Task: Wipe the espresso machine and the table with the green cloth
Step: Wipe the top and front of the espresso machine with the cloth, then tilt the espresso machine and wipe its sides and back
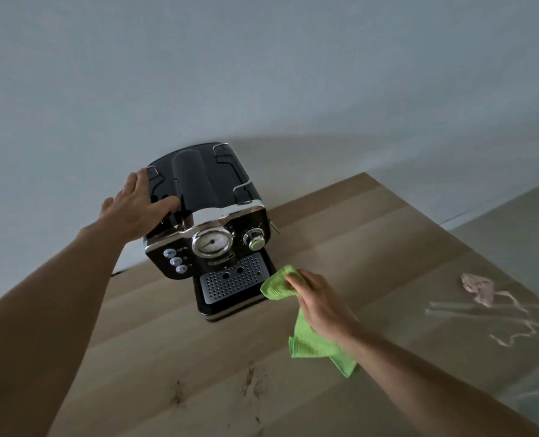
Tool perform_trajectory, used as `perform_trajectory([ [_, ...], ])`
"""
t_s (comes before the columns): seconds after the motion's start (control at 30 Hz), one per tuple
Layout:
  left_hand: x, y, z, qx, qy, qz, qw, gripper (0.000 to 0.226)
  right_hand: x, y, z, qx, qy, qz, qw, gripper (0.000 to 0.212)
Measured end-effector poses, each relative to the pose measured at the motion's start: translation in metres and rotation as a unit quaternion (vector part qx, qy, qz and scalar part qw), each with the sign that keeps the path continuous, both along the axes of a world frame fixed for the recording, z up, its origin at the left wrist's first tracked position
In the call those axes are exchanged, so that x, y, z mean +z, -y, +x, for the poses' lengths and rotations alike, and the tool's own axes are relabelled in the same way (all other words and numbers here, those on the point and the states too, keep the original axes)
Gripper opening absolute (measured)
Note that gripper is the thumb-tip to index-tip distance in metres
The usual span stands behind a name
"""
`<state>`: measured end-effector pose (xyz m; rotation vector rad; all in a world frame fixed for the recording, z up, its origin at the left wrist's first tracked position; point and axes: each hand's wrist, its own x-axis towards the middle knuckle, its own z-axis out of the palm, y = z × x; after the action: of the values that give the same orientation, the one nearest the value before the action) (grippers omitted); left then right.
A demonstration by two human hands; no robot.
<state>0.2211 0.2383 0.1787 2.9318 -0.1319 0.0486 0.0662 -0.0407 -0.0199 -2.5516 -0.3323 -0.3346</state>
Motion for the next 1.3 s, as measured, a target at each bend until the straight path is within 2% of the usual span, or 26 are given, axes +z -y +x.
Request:
perform_trajectory([
  [0.33,0.0,0.001,-0.002,0.004,-0.002,0.004,1.0,0.098,-0.066,-0.004,-0.012,-0.022,-0.127,-0.143,0.981,0.052],
  [0.43,0.001,0.002,-0.004,0.001,0.001,-0.012,1.0,0.096,-0.058,-0.001,-0.01,-0.002,-0.165,-0.17,0.971,0.046],
  [0.53,0.002,0.003,-0.006,0.003,0.0,-0.022,1.0,0.098,-0.035,-0.002,0.0,0.016,-0.198,-0.168,0.966,0.054],
  [0.67,0.005,0.006,-0.01,0.012,-0.005,-0.036,0.999,0.097,0.034,-0.001,0.029,0.028,-0.148,-0.113,0.982,0.052],
  [0.77,0.007,0.009,-0.014,0.049,-0.003,-0.044,0.998,0.092,0.105,0.001,0.065,-0.015,-0.091,0.022,0.995,0.038],
  [0.83,0.008,0.01,-0.016,0.082,-0.001,-0.048,0.995,0.087,0.15,-0.002,0.093,-0.035,-0.072,0.112,0.99,0.038],
  [0.93,0.004,0.014,-0.019,0.126,-0.004,-0.057,0.99,0.068,0.197,-0.013,0.132,-0.03,-0.145,0.183,0.972,0.042],
  [1.0,0.003,0.018,-0.021,0.145,-0.005,-0.061,0.988,0.056,0.211,-0.026,0.149,-0.023,-0.208,0.192,0.959,0.052],
  [1.07,0.002,0.02,-0.023,0.155,-0.006,-0.067,0.986,0.05,0.207,-0.039,0.155,-0.017,-0.236,0.183,0.954,0.046],
  [1.17,0.003,0.021,-0.023,0.167,0.002,-0.077,0.983,0.043,0.194,-0.051,0.156,-0.031,-0.228,0.191,0.954,0.048],
  [1.3,0.002,0.02,-0.019,0.178,0.022,-0.081,0.98,0.043,0.189,-0.053,0.148,-0.039,-0.191,0.223,0.955,0.038],
])
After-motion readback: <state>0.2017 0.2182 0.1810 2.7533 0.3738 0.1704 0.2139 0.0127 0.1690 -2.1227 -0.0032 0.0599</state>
